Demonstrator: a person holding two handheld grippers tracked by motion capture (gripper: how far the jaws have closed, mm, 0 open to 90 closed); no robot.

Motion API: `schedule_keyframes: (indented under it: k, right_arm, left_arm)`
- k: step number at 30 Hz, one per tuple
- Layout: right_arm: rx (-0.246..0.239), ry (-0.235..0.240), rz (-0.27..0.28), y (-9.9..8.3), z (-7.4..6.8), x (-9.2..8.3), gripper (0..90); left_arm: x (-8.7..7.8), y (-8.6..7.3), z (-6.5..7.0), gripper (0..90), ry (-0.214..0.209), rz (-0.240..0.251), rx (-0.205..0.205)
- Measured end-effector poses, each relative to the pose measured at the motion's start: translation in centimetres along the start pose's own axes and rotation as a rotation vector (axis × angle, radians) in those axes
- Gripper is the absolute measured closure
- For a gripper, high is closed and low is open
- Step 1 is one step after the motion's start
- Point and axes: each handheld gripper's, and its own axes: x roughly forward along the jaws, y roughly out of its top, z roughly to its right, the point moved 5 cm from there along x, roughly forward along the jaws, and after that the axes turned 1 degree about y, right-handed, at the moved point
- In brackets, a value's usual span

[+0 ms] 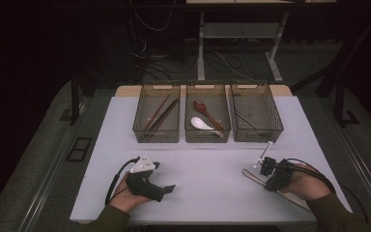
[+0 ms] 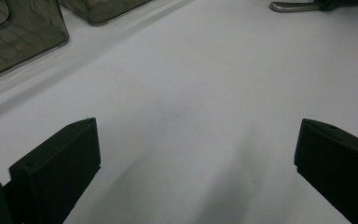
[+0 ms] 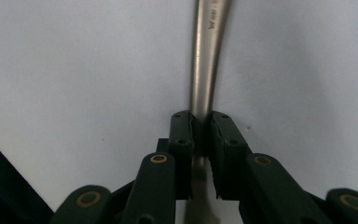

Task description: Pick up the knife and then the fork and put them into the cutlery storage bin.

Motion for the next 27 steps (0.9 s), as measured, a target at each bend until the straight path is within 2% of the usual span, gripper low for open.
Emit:
schedule_keyframes:
  k: [3, 8, 12, 16, 19, 22, 27]
  right_arm:
    - [0.004, -0.003, -0.015, 0.1, -0.1, 0.0, 80.1]
    - [0.002, 0.013, 0.004, 0.0, 0.1, -0.1, 80.3]
    - [0.014, 0.023, 0.058, 0.2, 0.6, -0.5, 80.3]
    - [0.029, 0.001, 0.111, 0.5, 1.6, -1.0, 80.3]
    - [0.045, 0.002, 0.165, 0.6, 2.3, -1.6, 80.3]
    - [0.075, 0.007, 0.215, 0.7, 2.9, -2.2, 80.3]
    - [0.123, -0.015, 0.306, 0.7, 4.1, -3.2, 80.3]
  left_arm:
    - [0.0, 0.0, 0.0, 0.0, -0.001, 0.0, 0.0]
    - [0.0, 0.0, 0.0, 0.0, 0.0, 0.002, -0.003]
    - [0.0, 0.0, 0.0, 0.0, -0.001, 0.002, -0.002]
    - [0.0, 0.0, 0.0, 0.0, -0.001, 0.003, -0.002]
    - [0.0, 0.0, 0.0, 0.0, 0.0, 0.002, -0.002]
    - [0.0, 0.0, -0.1, 0.0, 0.0, 0.0, -0.002]
    - [0.0, 0.0, 0.0, 0.0, 0.001, 0.002, -0.002]
